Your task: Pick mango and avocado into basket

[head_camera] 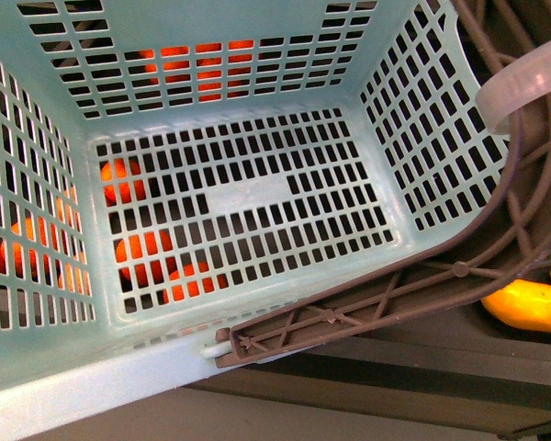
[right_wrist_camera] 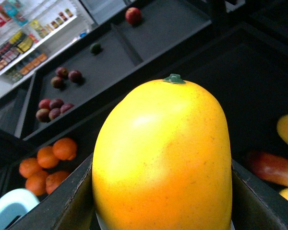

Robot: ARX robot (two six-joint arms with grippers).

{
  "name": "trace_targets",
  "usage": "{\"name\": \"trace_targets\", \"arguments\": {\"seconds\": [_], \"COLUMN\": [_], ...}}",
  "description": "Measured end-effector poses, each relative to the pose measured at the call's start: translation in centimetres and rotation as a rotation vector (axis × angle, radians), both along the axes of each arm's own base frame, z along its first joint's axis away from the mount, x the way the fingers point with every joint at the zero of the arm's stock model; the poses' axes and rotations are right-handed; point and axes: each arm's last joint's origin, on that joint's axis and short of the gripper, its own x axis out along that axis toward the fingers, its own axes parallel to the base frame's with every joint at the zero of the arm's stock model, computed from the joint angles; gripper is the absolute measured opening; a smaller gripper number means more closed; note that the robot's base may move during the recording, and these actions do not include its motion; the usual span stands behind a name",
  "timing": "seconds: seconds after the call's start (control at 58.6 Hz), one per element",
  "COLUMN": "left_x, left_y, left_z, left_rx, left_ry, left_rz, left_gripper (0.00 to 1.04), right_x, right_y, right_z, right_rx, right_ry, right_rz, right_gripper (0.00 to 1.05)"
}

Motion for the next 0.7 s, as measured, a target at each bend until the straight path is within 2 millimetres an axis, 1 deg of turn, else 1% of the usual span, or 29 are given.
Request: {"name": "trace_targets", "arguments": {"seconds": [0.034,0.119,0.171,0.273,0.563,0.699], "left_x": [0.0,0.0,0.0,0.0,0.0,0.0], "left_y": [0.0,0.0,0.0,0.0,0.0,0.0], "left_z": [0.0,0.0,0.0,0.0,0.0,0.0], "left_rx": [0.0,0.0,0.0,0.0,0.0,0.0], "left_ry": [0.0,0.0,0.001,0.0,0.0,0.0], "left_rz": [0.0,-0.001,-0.001,-0.001,0.0,-0.001], "left_gripper": [0.08,0.08,0.08,0.08,0.08,0.08], "right_x": [-0.2,-0.3,-0.4,-0.6,-1.8,-2.3], "right_y": [1.1,3.2,4.8,7.0,11.1,12.2], "right_z": [0.1,0.0,-0.4,-1.2,-3.2,-3.9], "right_rx": [-0.018,-0.047,-0.073,-0.094,-0.121,-0.138], "right_ry": [-0.009,-0.023,-0.019,-0.006,0.03,0.04], "right_rz": [0.029,0.086,0.128,0.195,0.318,0.356], "right_gripper": [0.65,0.65,0.65,0.65,0.65,0.65]}}
